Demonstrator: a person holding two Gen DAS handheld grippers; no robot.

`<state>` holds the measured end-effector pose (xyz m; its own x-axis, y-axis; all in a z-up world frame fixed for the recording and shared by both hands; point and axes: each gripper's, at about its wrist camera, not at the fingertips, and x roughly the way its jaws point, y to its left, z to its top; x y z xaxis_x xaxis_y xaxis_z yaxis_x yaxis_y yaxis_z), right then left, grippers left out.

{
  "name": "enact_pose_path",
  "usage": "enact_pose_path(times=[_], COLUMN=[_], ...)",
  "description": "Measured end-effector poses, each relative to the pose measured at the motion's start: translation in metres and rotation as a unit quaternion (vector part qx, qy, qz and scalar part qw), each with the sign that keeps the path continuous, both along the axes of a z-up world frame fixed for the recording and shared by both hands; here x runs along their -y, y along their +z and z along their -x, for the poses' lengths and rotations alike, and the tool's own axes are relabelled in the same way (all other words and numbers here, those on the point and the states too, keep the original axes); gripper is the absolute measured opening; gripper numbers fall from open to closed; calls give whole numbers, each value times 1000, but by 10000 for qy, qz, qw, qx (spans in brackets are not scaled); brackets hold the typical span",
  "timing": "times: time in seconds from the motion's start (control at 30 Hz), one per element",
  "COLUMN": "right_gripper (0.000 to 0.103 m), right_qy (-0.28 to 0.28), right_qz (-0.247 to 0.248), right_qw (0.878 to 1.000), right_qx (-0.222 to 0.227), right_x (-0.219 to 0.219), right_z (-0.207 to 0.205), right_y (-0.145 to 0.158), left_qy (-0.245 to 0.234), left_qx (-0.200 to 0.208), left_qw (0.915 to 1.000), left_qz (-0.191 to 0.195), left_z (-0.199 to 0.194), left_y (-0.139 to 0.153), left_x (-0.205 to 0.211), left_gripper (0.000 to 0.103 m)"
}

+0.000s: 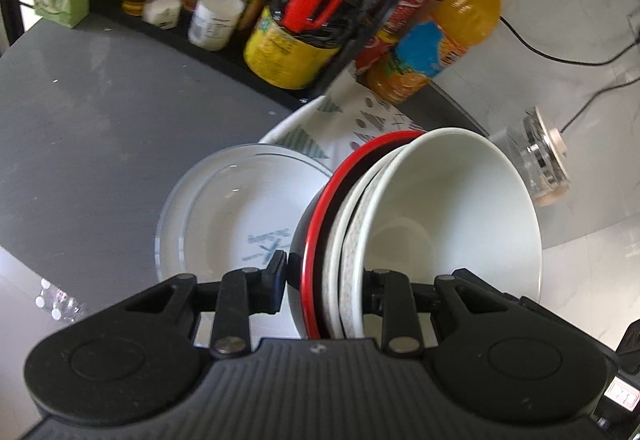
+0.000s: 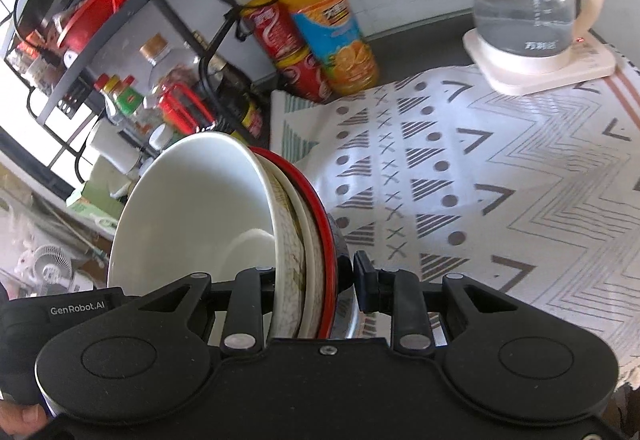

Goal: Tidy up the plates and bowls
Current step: 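Carry the bowl stack with both grippers and lower it onto the plate stack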

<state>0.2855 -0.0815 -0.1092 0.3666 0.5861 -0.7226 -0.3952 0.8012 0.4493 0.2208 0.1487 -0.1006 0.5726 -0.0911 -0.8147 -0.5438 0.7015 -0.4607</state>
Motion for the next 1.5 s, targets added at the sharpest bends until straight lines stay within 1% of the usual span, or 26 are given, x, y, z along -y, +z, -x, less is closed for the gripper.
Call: enact_pose_path(times=[0.33, 0.67, 1.2, 1.4, 1.5], right_gripper=[26, 27, 27, 27, 30], right_qy=[258, 353, 264, 223, 211], right_qz=[104, 265, 382, 346, 274], right_qw=[9994, 9979, 9964, 9963, 9961], right_qx=[-204, -470, -714, -750, -814], right_x=[-31, -52, -64, -64, -64], right_z=[-4, -13, -23, -25, -27], right_y=[-15, -34, -53, -57, -58], left_qy=[297, 508, 528, 539, 575], left_qx=[-188, -406, -613, -566, -600], left_qw=[9993, 9976, 9963, 9967, 9962], left_qz=[89, 248, 300, 224, 266], left_z=[5, 0, -10, -13, -12], left_y=[-15, -38, -58, -58, -58], left_x=[-25, -44, -52, -51, -53], left_gripper=[28, 28, 28, 29, 29])
